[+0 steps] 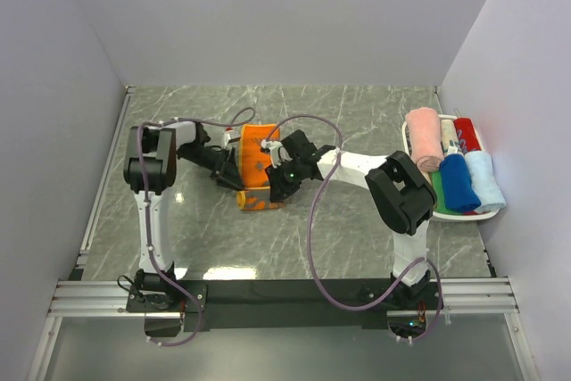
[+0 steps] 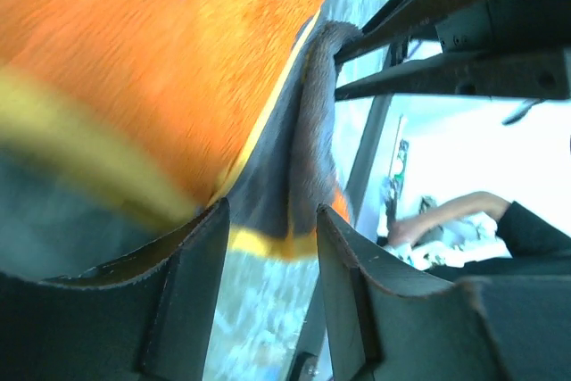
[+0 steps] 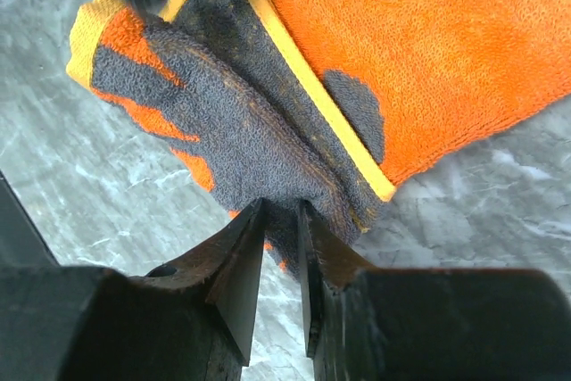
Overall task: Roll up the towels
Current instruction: Roll the towel
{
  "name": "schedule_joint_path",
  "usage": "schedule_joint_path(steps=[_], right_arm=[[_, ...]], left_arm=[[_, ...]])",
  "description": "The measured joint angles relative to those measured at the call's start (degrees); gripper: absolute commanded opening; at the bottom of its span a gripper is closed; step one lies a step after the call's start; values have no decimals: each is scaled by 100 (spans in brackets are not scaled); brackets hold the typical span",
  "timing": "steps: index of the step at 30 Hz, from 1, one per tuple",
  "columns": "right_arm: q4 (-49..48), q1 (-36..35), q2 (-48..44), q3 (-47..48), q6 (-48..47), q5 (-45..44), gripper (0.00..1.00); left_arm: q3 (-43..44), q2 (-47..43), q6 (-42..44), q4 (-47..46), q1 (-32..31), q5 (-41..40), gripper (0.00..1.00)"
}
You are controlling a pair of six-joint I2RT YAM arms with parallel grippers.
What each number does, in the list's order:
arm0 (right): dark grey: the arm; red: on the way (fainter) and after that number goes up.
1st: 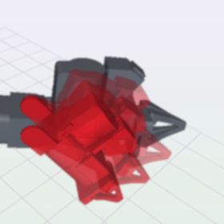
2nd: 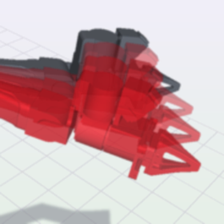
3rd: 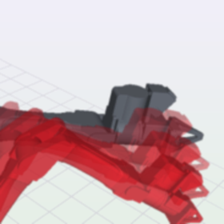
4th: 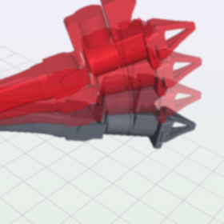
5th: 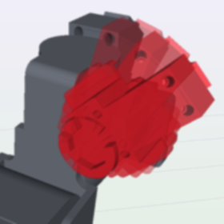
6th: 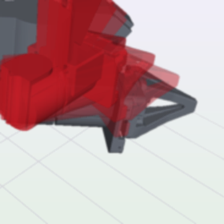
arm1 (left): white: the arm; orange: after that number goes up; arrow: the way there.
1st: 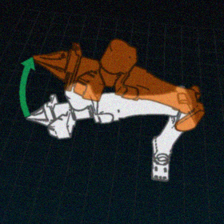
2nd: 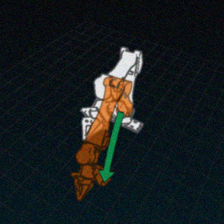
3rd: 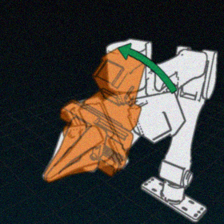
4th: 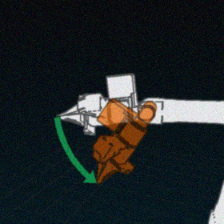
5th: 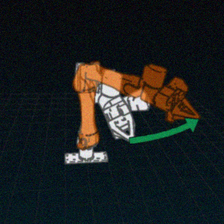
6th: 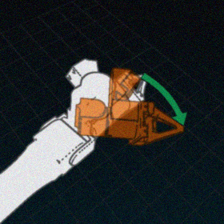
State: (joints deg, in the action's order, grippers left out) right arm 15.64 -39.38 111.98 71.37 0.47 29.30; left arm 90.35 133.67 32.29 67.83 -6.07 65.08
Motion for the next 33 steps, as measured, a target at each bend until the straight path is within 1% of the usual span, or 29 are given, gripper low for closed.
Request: schedule_joint_path(steps=[2,5,9,12,15,16,20,23,26,30,33], right_arm=[[26,0,11,15,48,39,30],[133,4,136,168,125,142,31],[282,15,260,326,212,348,31],[455,17,382,503,251,492,31],[595,39,525,656,304,691,31],[654,57,584,728,323,774,31],[835,144,754,916,389,1045,31],[940,212,857,1012,422,1215,30],[1027,284,964,1099,424,1412,30],[1102,339,1043,1169,439,1574,30],[1128,352,1067,1191,444,1635,30]], left_arm=[[-192,-173,26,-149,234,2,52],[-715,-706,-68,-732,603,-188,52],[-1456,-1976,-166,-1556,1119,-791,50],[-1971,-3126,-39,-2155,1084,-1342,52],[-2675,-4295,267,-2811,514,-1993,56],[-2940,-4664,415,-2981,153,-2221,58],[-3696,-5322,881,-3630,-1147,-2896,63],[-4186,-5442,1196,-4052,-1805,-3368,64],[-4483,-5445,1460,-4385,-2170,-3773,64],[-4636,-5322,1757,-4833,-2439,-4164,64],[-4636,-4970,1932,-5095,-2527,-4354,61]])
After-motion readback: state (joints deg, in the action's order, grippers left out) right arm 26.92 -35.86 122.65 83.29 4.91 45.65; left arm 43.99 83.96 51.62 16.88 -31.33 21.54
